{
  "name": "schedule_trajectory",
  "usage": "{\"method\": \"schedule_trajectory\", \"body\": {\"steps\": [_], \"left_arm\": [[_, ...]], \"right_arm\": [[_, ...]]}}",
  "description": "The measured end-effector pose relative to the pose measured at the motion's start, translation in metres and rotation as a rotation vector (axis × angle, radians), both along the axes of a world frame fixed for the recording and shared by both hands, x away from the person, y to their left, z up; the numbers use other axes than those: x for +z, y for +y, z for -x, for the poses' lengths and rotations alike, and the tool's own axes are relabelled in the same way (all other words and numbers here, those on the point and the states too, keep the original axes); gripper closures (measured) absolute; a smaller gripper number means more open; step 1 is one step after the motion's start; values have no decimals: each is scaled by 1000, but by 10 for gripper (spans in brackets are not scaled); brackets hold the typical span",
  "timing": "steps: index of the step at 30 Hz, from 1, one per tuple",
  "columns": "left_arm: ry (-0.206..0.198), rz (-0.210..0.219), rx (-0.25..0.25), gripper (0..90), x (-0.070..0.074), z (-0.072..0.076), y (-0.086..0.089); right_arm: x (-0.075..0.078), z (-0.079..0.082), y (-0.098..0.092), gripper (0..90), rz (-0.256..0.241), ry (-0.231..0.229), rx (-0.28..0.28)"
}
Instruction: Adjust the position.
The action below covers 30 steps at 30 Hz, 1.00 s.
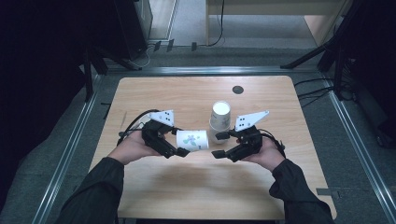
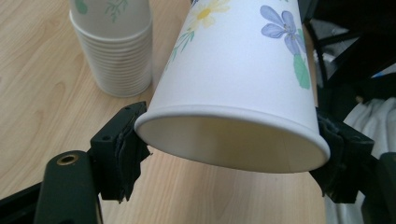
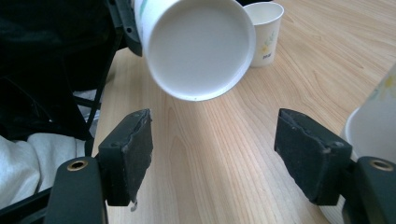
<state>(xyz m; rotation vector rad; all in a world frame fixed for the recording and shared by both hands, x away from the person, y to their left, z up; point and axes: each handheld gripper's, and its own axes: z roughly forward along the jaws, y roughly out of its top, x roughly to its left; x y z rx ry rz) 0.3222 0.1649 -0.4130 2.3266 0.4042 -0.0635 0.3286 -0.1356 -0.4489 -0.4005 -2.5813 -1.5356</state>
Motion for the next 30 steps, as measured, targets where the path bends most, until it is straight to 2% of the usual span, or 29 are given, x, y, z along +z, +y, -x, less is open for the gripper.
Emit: {"method": "schedule_trajectory", "body": {"steps": [6,9,12,13,14,15,16,17,18,22,24,26,30], "left_arm": [[-14,-124,-43,219,15,-5,-13],[-21,-180,-64,219,18,-7,-19],[-29,-246,-82,219,18,-8,-26],[-29,-246,-82,219,18,-8,-26],[-34,-295,-86,219,16,-9,-31],[-34,-295,-86,219,16,-9,-31],[-30,-332,-93,219,13,-9,-34],[-30,-332,-93,219,13,-9,-34],[-22,-362,-103,219,11,-10,-38],[-15,-385,-116,219,9,-10,-41],[-10,-411,-131,219,7,-12,-44],[-11,-441,-142,219,7,-13,-46],[-15,-472,-146,219,11,-15,-49]], "right_arm": [[-2,1,-1,250,29,2,1],[-1,1,-1,245,21,-3,-6],[-1,1,1,241,25,-13,-14],[-1,1,1,241,25,-13,-14],[-2,1,4,240,34,-13,-15],[-3,1,5,241,39,-15,-12],[-4,1,6,241,43,-16,-11],[-4,1,6,241,43,-16,-11],[-5,1,8,241,49,-16,-10],[-7,1,13,241,54,-18,-7],[-9,0,16,240,61,-18,-8],[-10,-1,19,238,59,-19,-9],[-12,-2,23,238,54,-23,-15]]}}
